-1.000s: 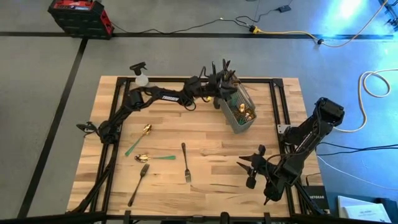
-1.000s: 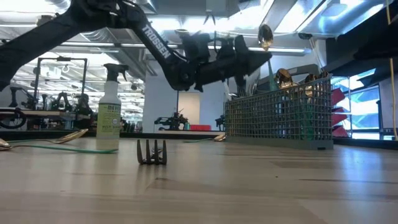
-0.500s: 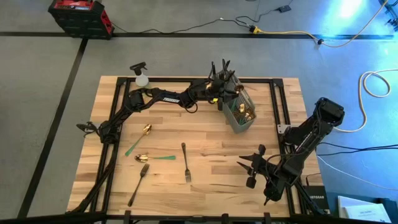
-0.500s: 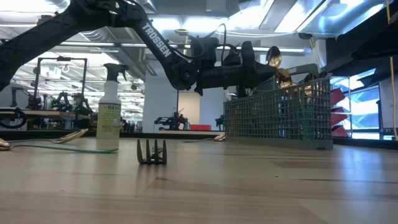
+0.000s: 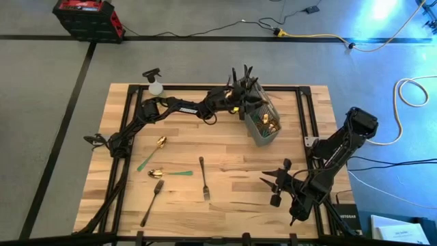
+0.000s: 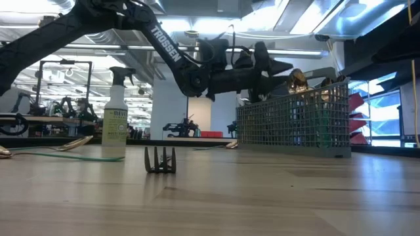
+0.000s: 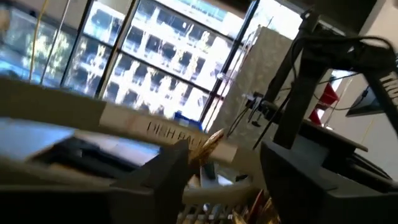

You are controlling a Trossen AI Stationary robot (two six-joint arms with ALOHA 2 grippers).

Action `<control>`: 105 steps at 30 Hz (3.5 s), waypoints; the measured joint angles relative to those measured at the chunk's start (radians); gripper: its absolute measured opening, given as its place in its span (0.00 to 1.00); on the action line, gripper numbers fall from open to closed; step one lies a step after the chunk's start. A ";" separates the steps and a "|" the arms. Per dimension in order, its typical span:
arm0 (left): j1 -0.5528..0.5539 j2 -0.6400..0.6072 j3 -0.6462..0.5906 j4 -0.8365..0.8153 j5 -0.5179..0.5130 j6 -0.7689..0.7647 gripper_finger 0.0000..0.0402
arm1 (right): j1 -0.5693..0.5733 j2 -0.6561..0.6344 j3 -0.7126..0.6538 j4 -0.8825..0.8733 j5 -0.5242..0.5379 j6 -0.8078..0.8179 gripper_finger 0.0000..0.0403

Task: Sort silverware
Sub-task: Put the green spoon into the silverware basket

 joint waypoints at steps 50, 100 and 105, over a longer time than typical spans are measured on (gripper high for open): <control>0.089 -0.208 -0.087 -1.164 -0.538 0.361 0.45 | -0.059 0.007 0.000 0.091 -0.081 -0.036 0.25; 0.100 -0.182 -0.082 -1.350 -0.450 0.468 0.19 | -0.059 0.007 0.000 0.097 -0.087 -0.057 0.25; 0.107 -0.182 -0.082 -1.349 -0.424 0.480 0.19 | -0.059 0.007 0.000 0.098 -0.087 -0.060 0.25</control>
